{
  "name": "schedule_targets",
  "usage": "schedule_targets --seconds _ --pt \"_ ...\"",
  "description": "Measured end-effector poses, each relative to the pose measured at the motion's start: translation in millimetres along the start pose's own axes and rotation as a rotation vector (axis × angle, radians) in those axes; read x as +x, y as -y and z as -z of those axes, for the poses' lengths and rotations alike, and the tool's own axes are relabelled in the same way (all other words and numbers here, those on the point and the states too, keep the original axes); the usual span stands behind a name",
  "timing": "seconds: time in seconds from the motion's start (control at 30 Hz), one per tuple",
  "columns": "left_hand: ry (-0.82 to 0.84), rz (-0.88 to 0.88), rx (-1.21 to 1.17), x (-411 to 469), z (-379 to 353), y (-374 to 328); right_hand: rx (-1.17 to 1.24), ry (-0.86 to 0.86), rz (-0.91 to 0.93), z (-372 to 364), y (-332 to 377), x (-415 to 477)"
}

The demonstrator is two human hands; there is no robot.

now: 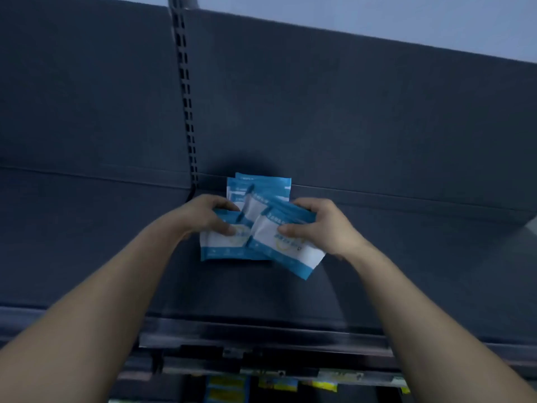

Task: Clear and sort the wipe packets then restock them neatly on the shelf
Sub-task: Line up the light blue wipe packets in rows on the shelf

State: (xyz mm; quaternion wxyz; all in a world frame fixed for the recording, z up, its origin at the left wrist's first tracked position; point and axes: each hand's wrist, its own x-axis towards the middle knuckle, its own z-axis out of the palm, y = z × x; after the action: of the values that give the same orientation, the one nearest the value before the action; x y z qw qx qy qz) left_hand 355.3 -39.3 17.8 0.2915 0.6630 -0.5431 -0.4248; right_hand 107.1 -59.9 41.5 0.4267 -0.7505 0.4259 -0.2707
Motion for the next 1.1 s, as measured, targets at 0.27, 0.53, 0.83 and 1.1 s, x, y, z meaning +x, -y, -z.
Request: schedule_targets --seconds 0.27,0.53,0.83,1.1 --pt "-0.085 0.025 -0.268 25 -16 5 -0.232 0.264 -0.091 -22 -10 33" --pt "-0.152 -0.098 -0.439 -4 -33 1 -0.495 0.08 -0.027 -44 -12 44" --pt "-0.005 -0.006 -0.214 -17 -37 18 -0.373 0.053 -0.105 -36 -35 32" --pt "0.014 0.046 -0.171 -30 -49 15 -0.336 0.238 -0.092 -38 -49 17"
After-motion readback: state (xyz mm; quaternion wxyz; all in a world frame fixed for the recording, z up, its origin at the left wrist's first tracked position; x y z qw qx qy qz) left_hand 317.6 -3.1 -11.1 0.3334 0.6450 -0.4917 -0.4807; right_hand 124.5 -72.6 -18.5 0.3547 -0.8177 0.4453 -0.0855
